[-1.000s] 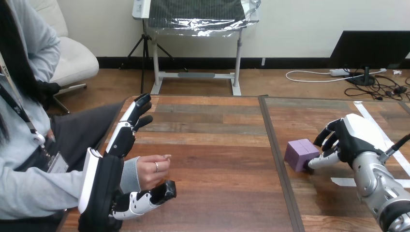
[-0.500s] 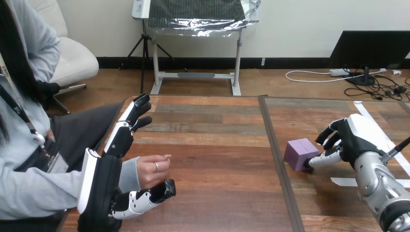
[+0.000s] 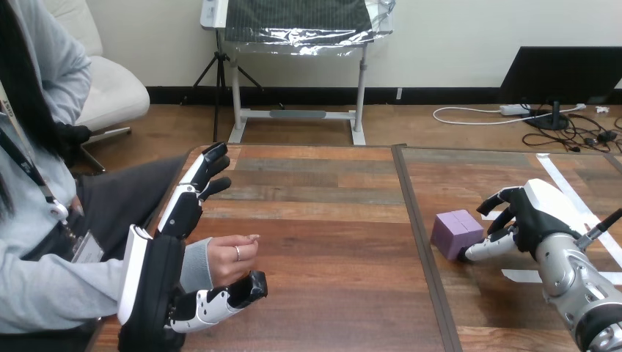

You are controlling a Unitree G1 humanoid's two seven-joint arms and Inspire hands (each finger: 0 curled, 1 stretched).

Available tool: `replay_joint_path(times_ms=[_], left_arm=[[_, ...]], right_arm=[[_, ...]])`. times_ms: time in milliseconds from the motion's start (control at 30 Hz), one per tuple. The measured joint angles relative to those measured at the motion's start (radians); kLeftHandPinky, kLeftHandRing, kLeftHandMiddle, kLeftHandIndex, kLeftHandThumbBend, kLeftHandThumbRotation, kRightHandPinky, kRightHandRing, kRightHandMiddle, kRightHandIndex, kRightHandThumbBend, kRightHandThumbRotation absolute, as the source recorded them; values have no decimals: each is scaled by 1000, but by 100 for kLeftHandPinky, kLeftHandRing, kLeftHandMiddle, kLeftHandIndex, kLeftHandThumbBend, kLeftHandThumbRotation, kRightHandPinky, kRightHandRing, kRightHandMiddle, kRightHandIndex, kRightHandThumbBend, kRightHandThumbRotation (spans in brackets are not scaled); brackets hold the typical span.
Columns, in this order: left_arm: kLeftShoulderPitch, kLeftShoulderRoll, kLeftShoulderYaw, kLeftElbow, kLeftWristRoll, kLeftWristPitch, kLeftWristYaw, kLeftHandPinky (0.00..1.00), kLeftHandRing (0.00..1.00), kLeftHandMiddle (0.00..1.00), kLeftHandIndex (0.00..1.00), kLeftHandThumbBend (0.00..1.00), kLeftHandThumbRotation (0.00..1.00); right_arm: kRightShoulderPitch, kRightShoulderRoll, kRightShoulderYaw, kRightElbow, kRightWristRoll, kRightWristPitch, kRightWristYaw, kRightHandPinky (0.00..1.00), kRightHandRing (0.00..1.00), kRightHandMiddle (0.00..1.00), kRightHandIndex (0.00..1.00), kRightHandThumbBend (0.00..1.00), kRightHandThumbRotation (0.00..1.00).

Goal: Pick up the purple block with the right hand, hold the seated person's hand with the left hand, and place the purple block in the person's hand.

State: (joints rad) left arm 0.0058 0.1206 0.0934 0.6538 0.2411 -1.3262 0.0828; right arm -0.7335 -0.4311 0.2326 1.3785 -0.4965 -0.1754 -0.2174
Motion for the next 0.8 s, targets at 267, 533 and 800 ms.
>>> replay_joint_path(times_ms=[267, 533, 800], left_arm=[[0, 0, 0, 0, -1, 0, 1, 81, 89, 92, 89, 100, 72], [0, 1, -3, 0, -15, 0, -4, 82, 90, 93, 90, 100, 70], [0, 3, -1, 0, -20, 0, -8, 82, 90, 92, 90, 100, 71]], right_arm=[[0, 5, -14, 0, 30, 1, 36, 22, 28, 37, 79, 99, 15], [0, 13, -15, 0, 32, 8, 61, 28, 34, 43, 82, 99, 17], [-1, 25, -14, 0, 30, 15, 69, 46, 55, 61, 83, 99, 20]])
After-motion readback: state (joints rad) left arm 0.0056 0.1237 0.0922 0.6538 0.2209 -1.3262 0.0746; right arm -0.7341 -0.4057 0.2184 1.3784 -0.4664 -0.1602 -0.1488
